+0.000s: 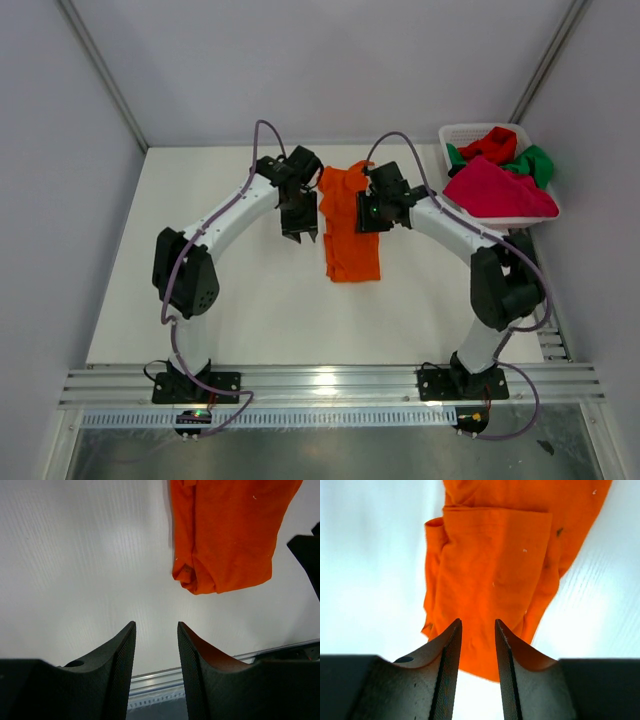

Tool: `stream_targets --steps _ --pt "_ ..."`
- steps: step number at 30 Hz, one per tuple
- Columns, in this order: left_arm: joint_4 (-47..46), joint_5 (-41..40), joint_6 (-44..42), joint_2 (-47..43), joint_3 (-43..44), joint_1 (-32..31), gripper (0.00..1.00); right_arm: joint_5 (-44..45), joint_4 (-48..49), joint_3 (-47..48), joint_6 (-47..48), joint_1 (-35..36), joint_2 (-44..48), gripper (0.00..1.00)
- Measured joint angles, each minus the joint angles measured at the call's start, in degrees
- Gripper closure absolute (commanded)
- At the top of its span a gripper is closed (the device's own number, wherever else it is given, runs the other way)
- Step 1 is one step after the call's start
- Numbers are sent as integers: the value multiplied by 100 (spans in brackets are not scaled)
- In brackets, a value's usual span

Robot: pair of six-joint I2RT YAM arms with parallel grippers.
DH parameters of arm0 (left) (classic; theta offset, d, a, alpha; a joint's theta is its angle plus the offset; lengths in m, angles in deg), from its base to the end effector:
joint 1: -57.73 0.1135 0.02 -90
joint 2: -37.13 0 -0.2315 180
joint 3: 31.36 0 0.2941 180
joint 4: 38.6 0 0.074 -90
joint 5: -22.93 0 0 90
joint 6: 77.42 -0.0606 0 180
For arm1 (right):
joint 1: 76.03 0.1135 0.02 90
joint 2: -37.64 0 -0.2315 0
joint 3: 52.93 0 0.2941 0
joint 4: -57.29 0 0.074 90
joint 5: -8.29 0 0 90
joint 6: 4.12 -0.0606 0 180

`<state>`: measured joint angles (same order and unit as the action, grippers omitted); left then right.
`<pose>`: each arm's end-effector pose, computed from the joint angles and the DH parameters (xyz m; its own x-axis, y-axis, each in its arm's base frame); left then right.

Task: Fold and stack the t-shirts
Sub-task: Fold the folded rectangular tshirt in 1/3 of the way, then grab one side of the 2/3 rectangular tshirt with both arms

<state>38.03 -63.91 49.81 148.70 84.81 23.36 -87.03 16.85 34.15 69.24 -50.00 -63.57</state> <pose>0.3611 -0.2510 0.2244 -0.9747 -0.0653 -0.2139 -0.0150 0.9734 -0.2284 0.3822 0.1929 0.1593 -0.8405 -0.0932 -0.5338 -0.2553 0.9370 0.2384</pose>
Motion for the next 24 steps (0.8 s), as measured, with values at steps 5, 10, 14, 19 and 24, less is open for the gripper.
stream_targets --steps 5,10,14,19,24 --pt "-44 9 11 0 -11 0 59 -260 334 -852 -286 -4 1104 53" --pt "-59 11 26 0 -11 0 59 -776 1005 -2173 -911 -4 1569 49" --pt "-55 9 26 0 -11 0 59 -1156 1432 -3042 -1392 -4 1598 47" --pt "-52 9 26 -2 -11 0 59 -1305 1735 -3661 -1720 -4 1740 46" --pt "-44 9 24 -35 -11 0 59 -1300 1880 -3713 -1834 -4 1963 46"
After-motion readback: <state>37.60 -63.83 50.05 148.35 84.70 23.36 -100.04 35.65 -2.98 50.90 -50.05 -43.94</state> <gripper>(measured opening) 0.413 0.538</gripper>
